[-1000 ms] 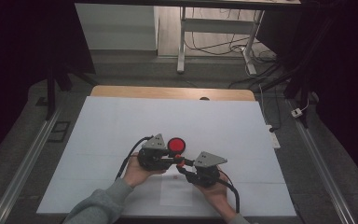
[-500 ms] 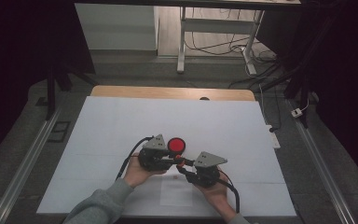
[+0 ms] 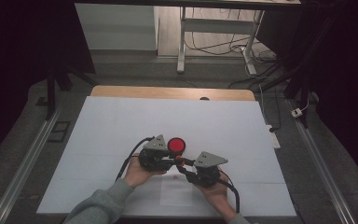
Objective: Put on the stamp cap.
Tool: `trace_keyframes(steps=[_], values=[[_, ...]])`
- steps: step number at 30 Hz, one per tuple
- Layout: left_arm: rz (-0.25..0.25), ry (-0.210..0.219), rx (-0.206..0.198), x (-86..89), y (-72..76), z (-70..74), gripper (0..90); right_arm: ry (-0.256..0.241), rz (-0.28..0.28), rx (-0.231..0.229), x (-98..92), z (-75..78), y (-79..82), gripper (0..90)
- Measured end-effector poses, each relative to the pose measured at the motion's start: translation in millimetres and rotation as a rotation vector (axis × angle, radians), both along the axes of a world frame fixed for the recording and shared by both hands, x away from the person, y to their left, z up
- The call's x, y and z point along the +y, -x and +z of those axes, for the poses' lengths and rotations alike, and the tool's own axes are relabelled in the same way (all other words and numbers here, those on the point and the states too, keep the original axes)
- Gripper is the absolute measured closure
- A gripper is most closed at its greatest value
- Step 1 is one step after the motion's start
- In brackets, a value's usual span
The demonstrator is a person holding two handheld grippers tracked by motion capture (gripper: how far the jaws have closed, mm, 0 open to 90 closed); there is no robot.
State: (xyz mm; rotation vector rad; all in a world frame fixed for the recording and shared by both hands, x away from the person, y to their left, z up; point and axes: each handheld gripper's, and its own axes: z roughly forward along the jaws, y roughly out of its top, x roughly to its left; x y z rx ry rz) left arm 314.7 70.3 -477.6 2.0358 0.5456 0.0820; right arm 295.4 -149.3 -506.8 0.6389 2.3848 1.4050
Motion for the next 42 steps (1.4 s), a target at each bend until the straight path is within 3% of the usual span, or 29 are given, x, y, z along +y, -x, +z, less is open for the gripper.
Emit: trace_keyframes(steps=[24,42], values=[[-0.003,0.009,0.013,0.2,0.6,-4.2,72.5,0.013,-0.007,0.0,1.9,-0.7,2.6,64.6],[0.01,0.02,0.009,-0.7,3.0,-6.7,72.6,-0.018,-0.002,0.023,0.3,-2.2,2.1,64.5]])
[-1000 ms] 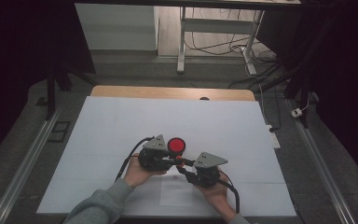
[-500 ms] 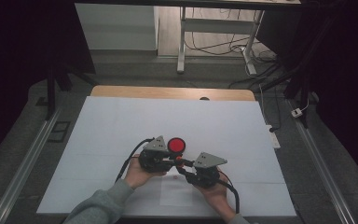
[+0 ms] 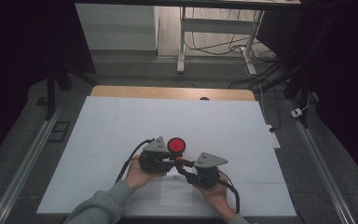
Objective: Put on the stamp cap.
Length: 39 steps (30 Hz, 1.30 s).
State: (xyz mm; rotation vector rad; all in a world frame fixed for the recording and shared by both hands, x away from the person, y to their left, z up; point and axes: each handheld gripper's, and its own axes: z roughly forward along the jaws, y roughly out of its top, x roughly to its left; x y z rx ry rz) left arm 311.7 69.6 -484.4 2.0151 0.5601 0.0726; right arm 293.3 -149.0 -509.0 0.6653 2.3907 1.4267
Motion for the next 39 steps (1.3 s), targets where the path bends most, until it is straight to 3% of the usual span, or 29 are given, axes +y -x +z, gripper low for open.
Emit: trace_keyframes(steps=[9,13,20,30,39], values=[[0.012,-0.009,-0.009,-1.8,1.6,-2.2,72.6,0.003,0.006,0.011,-0.1,-1.5,-1.3,64.5],[0.004,-0.009,-0.005,-0.6,0.5,1.2,72.5,-0.015,0.014,0.023,-0.4,-1.1,-2.0,64.4],[-0.002,-0.009,-0.036,-1.1,1.8,5.6,72.3,-0.048,0.011,0.005,-2.0,1.2,-1.4,63.5],[0.0,0.022,-0.039,1.9,1.5,8.0,72.2,-0.025,0.022,0.008,-0.3,-0.6,-1.7,56.2],[-0.002,0.024,-0.031,4.6,0.2,8.6,72.1,-0.024,0.019,0.016,-1.6,-0.8,-2.6,51.7]])
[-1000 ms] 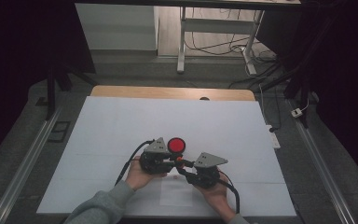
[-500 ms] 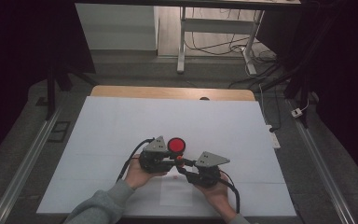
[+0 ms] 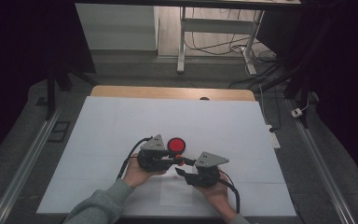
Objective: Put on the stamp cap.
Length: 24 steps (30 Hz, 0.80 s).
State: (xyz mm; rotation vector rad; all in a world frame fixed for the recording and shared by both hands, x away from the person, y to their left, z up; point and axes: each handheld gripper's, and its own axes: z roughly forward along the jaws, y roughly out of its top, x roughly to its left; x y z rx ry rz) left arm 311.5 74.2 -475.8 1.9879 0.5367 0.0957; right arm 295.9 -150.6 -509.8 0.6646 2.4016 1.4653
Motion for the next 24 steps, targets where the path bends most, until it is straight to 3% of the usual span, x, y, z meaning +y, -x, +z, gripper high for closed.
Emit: trace_keyframes(steps=[15,24], values=[[0.001,0.009,0.01,6.9,-1.0,5.2,72.1,0.019,-0.053,0.004,-21.5,1.2,-4.0,42.8],[0.006,0.013,0.015,9.8,-2.6,5.8,72.1,0.024,-0.125,0.0,-55.7,2.6,-5.8,40.7]])
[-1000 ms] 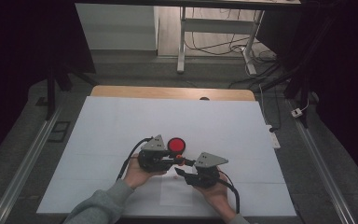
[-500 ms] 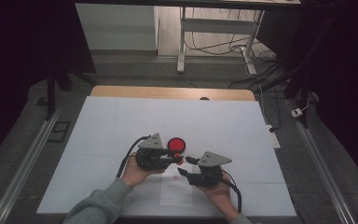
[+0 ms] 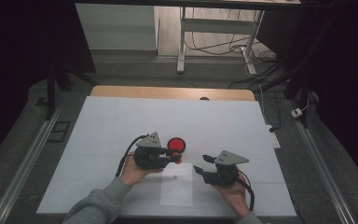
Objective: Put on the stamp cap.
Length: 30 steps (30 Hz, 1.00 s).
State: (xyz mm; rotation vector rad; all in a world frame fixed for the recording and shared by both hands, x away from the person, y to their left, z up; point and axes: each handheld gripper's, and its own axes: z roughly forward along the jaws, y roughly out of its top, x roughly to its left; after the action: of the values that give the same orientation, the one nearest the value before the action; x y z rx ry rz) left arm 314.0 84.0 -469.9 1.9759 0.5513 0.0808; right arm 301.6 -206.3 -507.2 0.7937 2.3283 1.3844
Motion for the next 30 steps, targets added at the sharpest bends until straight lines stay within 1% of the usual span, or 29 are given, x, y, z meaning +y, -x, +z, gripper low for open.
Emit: trace_keyframes(steps=[2,10,11,14,15,24,28,30], values=[[0.001,0.0,0.003,0.4,-0.2,0.0,72.1,0.023,-0.011,-0.002,-7.7,0.7,1.2,40.1],[0.005,0.004,0.009,1.5,-1.5,-0.4,72.1,0.034,-0.066,0.005,-36.8,0.7,4.5,39.8],[0.005,0.004,0.009,1.7,-1.7,-0.3,72.1,0.036,-0.066,0.003,-39.5,0.5,4.9,39.7],[0.007,0.002,0.01,3.2,-2.6,-0.2,72.1,0.054,-0.081,0.0,-46.6,-0.3,7.3,39.5],[0.009,0.007,0.014,3.6,-2.9,-0.3,72.1,0.064,-0.088,-0.003,-49.4,-0.6,8.1,39.5],[0.027,0.016,0.012,9.8,-4.6,2.1,72.1,0.072,-0.135,0.0,-74.9,-1.9,14.5,39.3],[0.038,0.026,0.019,14.2,-7.3,3.2,72.1,0.074,-0.151,0.003,-82.7,-2.8,16.0,39.3],[0.046,0.024,0.014,16.6,-8.3,5.0,72.1,0.073,-0.154,0.003,-84.3,-2.5,16.0,39.3]])
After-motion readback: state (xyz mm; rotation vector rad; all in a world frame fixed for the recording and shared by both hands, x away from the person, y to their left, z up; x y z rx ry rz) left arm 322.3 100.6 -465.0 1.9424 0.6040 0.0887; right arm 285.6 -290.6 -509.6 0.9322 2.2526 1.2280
